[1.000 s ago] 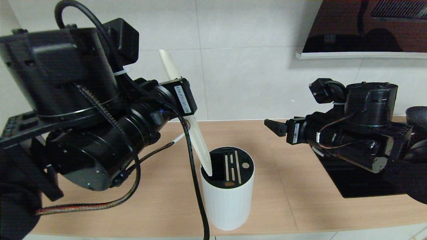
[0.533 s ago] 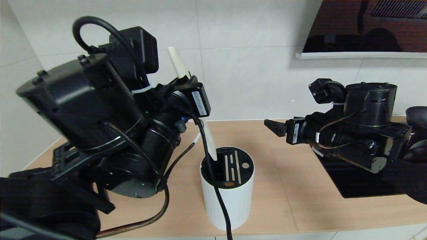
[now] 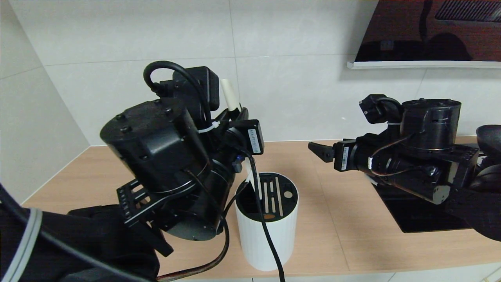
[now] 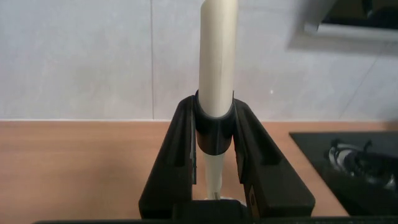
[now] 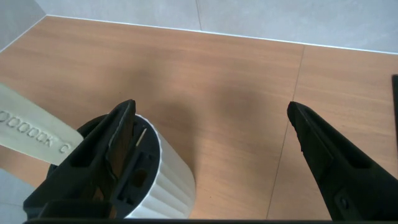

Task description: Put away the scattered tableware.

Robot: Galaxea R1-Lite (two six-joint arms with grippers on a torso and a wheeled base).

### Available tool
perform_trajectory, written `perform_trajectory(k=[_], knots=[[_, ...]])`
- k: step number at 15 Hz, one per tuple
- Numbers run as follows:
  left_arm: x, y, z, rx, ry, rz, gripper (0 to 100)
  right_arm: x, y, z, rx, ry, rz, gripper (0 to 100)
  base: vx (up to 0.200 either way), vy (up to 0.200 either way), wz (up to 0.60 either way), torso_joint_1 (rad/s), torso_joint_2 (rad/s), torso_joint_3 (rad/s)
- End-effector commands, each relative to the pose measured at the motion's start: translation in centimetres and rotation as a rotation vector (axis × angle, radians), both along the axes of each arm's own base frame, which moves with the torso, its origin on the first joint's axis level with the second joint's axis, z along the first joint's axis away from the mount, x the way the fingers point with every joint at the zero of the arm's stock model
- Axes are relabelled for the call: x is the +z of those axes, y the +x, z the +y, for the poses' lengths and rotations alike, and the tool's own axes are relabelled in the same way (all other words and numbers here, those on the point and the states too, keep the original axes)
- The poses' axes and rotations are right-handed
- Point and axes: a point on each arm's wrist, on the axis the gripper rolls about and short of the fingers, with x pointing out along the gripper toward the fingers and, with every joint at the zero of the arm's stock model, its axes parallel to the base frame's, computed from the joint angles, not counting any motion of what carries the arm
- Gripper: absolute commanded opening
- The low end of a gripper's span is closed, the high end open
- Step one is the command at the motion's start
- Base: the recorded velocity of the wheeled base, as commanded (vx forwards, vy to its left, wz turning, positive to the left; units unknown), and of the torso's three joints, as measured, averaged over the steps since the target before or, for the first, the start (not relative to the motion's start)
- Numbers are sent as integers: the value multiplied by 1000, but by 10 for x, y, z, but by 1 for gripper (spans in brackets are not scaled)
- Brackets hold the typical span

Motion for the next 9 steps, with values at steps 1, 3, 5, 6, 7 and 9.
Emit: perform_trajectory(k=[1,3,5,6,7,9], knots=[[-9,4,-5,-1,15,13,0,-1,1,0,1,-2,3,100,0,0,0,0,0,0],[-15,5,-7,-2,24,20,0,-1,1,1,1,-1,2,100,0,0,0,0,0,0],[-20,6,-8,-4,37,30,0,-1,1,1,1,-1,2,100,0,0,0,0,0,0],[-23,5,-9,-10,47,38,0,-2,1,1,1,-3,4,100,0,0,0,0,0,0],[-25,5,-10,-11,49,40,0,-2,1,1,1,-3,4,100,0,0,0,0,0,0],[-36,7,-15,-14,49,40,0,-4,2,1,-1,-6,8,100,0,0,0,0,0,0]])
